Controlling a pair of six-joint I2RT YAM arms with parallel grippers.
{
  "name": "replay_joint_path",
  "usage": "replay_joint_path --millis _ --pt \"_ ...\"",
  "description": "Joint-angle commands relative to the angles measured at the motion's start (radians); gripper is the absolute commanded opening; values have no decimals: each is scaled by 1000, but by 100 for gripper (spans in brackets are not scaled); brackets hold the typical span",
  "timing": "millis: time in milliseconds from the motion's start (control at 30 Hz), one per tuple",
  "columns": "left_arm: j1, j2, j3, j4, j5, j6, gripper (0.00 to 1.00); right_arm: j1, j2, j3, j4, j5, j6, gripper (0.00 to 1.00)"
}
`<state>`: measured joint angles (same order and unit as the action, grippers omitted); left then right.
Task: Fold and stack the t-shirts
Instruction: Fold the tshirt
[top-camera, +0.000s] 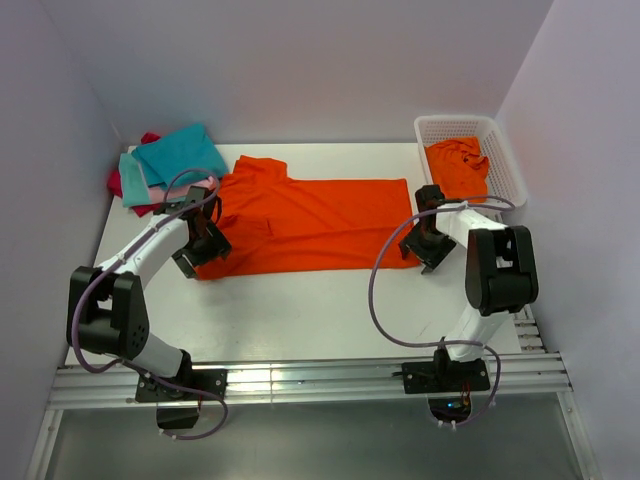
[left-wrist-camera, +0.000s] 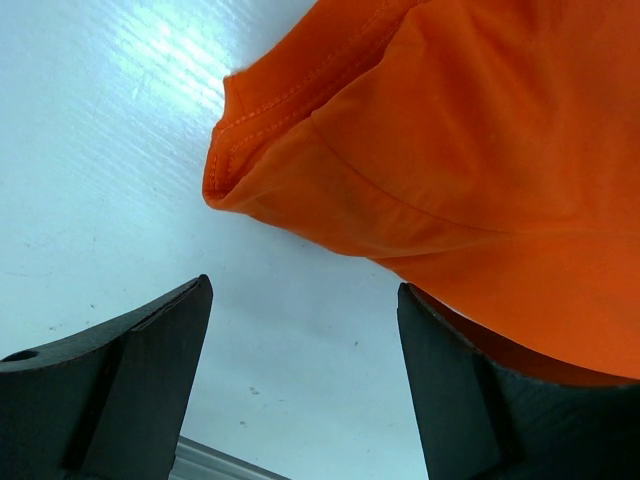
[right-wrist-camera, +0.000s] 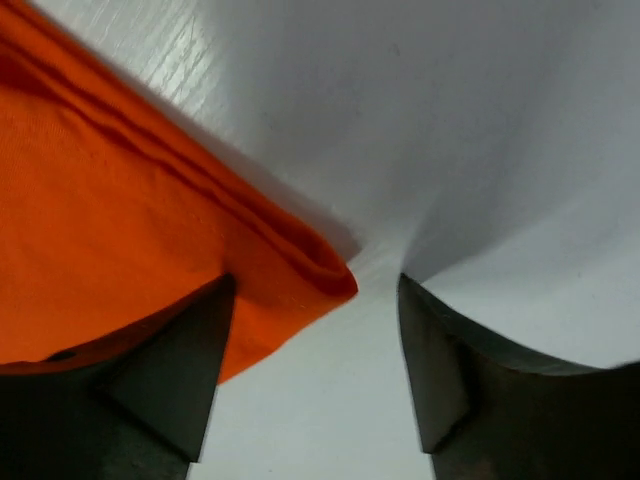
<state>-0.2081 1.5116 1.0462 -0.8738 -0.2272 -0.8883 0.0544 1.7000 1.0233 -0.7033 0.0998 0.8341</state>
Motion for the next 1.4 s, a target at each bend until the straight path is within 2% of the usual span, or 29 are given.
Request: replay_joint_path --millis 0,33,100,133,233,267,600,867,1200,1367 --pt "1 -8 51 2 -26 3 81 -4 38 52 42 44 8 68" --pt "1 -10 52 -1 -29 5 81 -4 47 54 47 47 13 57" --pt "1 -14 55 -4 -37 6 81 -4 61 54 47 51 17 45" --pt "3 -13 57 -5 -35 6 81 -4 61 54 42 57 20 30" --pt "3 -16 52 -7 -35 9 81 -4 55 47 25 70 5 4" --pt "4 -17 49 -7 -35 11 81 -4 44 44 18 80 -1 0" --pt "4 -44 -21 16 -18 9 80 -44 -100 -75 -79 161 -58 0" --pt "4 -56 -34 24 5 3 80 -114 -232 -160 -133 127 -53 0" --pt "-7 -106 -84 177 170 35 79 -116 -221 -190 -101 117 -53 0" --pt "-20 -100 -135 228 196 63 77 -117 -217 -189 -102 123 -50 0"
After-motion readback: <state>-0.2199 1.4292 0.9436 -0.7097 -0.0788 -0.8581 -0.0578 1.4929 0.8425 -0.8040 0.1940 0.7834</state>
